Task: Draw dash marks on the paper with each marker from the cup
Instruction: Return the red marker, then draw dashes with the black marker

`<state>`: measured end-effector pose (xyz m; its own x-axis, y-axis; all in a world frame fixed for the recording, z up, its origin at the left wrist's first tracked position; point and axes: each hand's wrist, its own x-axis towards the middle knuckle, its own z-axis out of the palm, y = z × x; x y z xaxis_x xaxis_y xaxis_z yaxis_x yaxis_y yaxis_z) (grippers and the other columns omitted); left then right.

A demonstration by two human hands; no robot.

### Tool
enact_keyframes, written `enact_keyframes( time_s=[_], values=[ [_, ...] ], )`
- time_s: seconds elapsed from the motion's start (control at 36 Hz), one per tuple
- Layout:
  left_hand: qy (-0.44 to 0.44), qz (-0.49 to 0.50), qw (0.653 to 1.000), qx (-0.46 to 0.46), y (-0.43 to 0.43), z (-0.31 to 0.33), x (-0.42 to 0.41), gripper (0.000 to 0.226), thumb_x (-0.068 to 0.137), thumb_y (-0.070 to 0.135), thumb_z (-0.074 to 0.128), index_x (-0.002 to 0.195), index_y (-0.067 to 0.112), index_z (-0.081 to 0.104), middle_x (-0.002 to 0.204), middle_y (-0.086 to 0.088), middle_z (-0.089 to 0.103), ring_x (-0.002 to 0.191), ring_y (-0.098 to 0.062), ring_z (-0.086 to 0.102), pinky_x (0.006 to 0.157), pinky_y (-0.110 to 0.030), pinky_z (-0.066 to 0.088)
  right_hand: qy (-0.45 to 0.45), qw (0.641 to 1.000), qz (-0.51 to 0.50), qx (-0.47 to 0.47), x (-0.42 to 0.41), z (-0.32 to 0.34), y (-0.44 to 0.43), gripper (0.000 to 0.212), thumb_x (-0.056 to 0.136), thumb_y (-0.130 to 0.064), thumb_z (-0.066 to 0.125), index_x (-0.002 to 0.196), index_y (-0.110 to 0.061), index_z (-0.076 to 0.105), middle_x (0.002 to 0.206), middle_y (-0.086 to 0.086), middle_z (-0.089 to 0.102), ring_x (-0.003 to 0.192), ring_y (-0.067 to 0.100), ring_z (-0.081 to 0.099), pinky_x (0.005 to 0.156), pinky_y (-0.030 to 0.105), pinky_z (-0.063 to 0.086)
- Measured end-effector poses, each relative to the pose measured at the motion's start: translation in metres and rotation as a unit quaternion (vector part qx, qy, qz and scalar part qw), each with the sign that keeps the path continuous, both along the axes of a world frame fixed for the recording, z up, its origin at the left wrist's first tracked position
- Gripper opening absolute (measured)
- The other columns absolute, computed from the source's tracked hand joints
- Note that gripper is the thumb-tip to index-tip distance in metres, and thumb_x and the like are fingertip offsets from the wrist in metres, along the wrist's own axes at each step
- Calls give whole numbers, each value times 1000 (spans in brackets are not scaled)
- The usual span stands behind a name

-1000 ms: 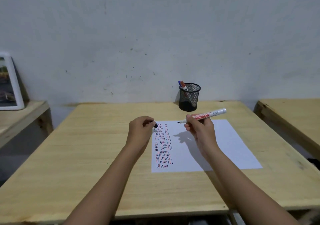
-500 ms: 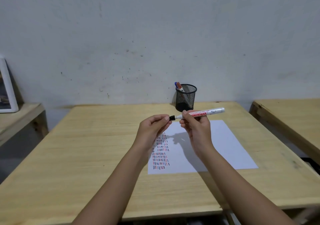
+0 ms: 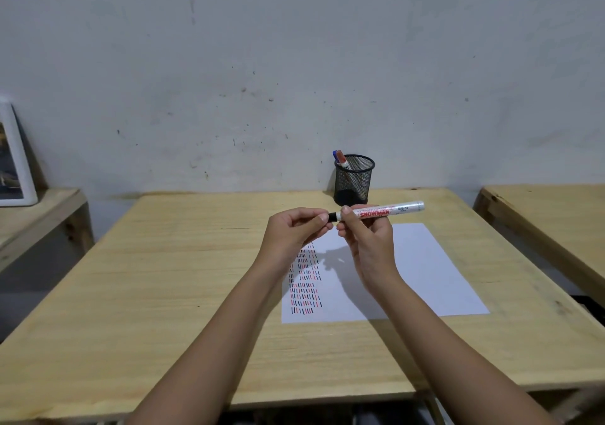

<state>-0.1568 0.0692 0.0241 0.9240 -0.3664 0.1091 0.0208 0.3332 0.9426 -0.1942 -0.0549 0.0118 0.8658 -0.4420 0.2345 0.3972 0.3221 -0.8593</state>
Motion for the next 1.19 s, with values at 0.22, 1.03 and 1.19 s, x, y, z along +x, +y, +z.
enact_keyframes(
  time_s=[0.22, 1.03, 1.19],
  values=[
    [8, 17, 999, 29, 7, -7, 3, 9, 83, -1, 64, 89, 1, 70, 75, -8, 74, 71, -12, 72, 68, -14, 56, 32, 996, -13, -76, -2, -6, 6, 13, 86, -9, 64, 92, -4, 53, 74, 4, 59, 60, 6, 64, 58, 17, 52],
    [-148, 68, 984, 76, -33, 59, 57, 12, 82, 5, 67, 85, 15, 73, 74, 3, 73, 73, -8, 67, 78, -20, 56, 95, 919, 43, -381, 27, 42, -54, 21, 71, -3, 75, 88, -14, 68, 77, 3, 65, 64, 11, 57, 66, 17, 50],
    [-186, 54, 978, 73, -49, 62, 90, 16, 87, 11, 63, 79, 19, 74, 70, 8, 74, 71, -4, 67, 73, -18, 55, 89, 905, 19, -416, 52, 54, -80, 16, 71, -5, 72, 80, -18, 68, 71, -5, 66, 57, -1, 57, 57, 10, 46]
  ],
)
